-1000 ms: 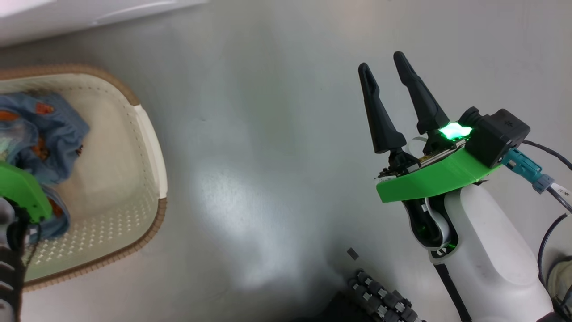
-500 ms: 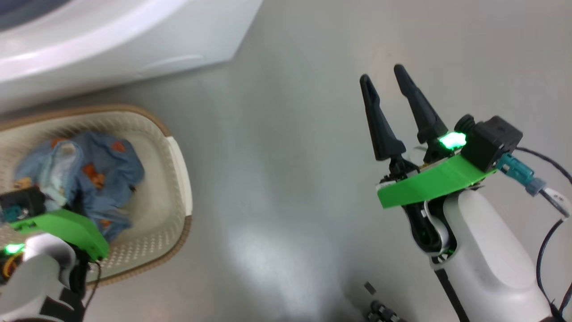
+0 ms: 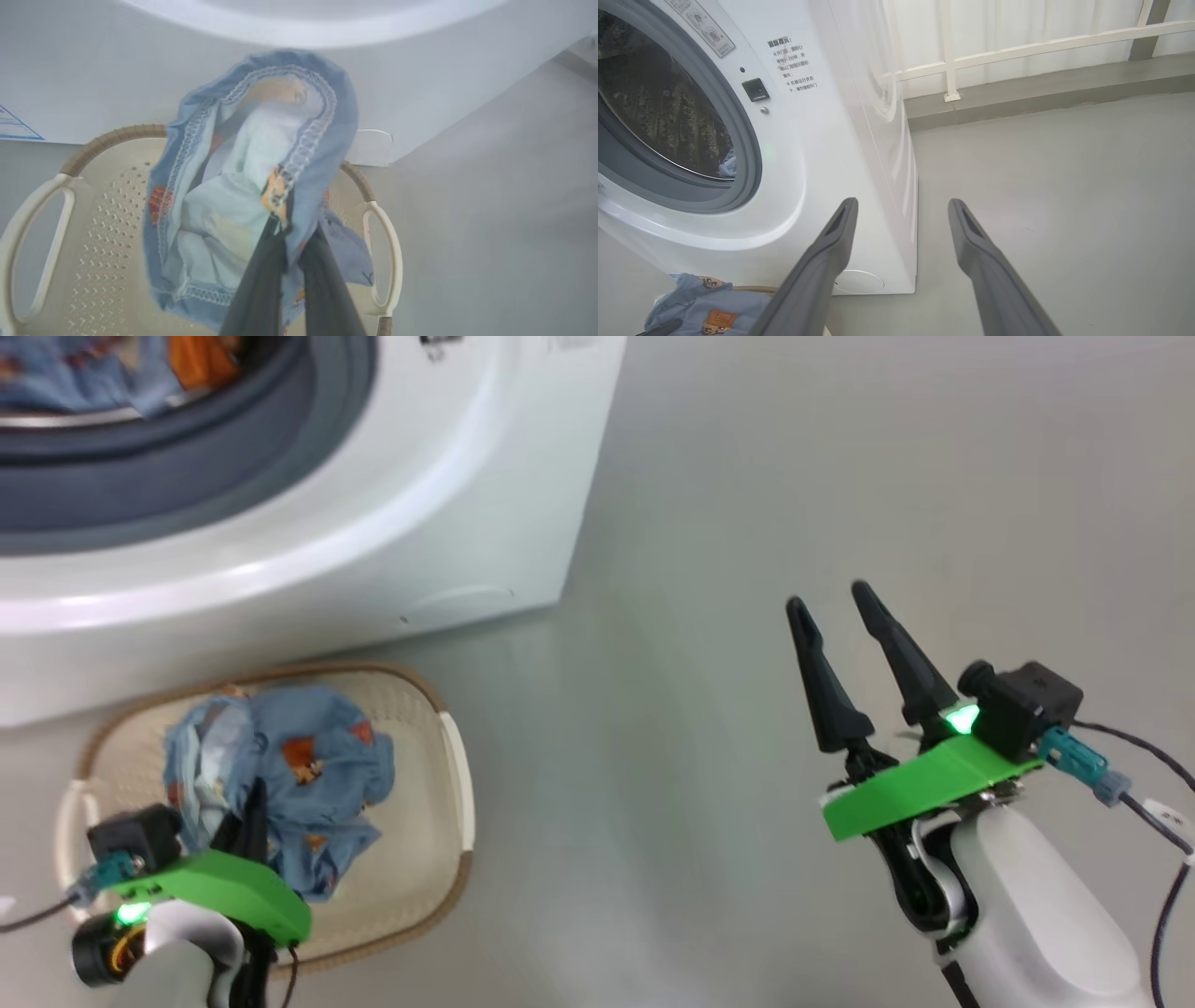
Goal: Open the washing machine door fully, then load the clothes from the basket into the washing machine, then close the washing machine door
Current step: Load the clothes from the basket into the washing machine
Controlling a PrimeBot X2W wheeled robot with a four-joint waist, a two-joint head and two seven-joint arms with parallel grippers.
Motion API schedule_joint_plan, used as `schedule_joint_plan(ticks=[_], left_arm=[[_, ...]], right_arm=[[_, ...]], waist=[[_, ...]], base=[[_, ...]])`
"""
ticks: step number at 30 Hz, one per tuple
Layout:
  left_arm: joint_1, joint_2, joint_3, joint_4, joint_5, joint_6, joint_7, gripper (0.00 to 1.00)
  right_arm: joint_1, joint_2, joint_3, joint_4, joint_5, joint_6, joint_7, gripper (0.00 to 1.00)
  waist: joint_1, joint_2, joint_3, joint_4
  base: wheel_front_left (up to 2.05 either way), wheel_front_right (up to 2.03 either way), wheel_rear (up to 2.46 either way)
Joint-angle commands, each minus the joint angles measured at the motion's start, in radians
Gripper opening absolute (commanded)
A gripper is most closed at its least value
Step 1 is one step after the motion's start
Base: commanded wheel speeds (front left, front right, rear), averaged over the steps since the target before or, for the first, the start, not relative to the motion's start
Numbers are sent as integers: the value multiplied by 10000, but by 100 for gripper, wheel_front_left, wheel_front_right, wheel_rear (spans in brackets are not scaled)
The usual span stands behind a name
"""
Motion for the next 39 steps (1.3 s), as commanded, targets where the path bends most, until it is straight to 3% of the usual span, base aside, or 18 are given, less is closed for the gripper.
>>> schedule_joint_plan(ticks=[1, 11, 23, 30, 39], left_arm=[[239, 318, 212, -298, -120, 7, -125, 0], [1624, 267, 871, -3710, 388, 39, -146, 0], [3103, -81, 1527, -7317, 1506, 738, -148, 0], [3541, -115, 1496, -8151, 1622, 1106, -81, 0], [3638, -205, 1473, -8292, 1556, 1175, -92, 0]], right_arm=[[264, -57, 73, -176, 31, 46, -78, 100], [907, -346, 31, -26, 132, 46, -78, 100], [1394, -637, 40, 64, 246, 46, -78, 100], [1458, -743, 89, -11, 219, 46, -78, 100], [1469, -820, 199, -24, 241, 46, -78, 100]], waist=[[0, 0, -1138, 561], [0, 0, -2370, 1060], [0, 0, -3322, 1274], [0, 0, -3486, 1298], [0, 0, -3561, 1266]], base=[[0, 0, 0], [0, 0, 0], [0, 0, 0], [0, 0, 0], [0, 0, 0]])
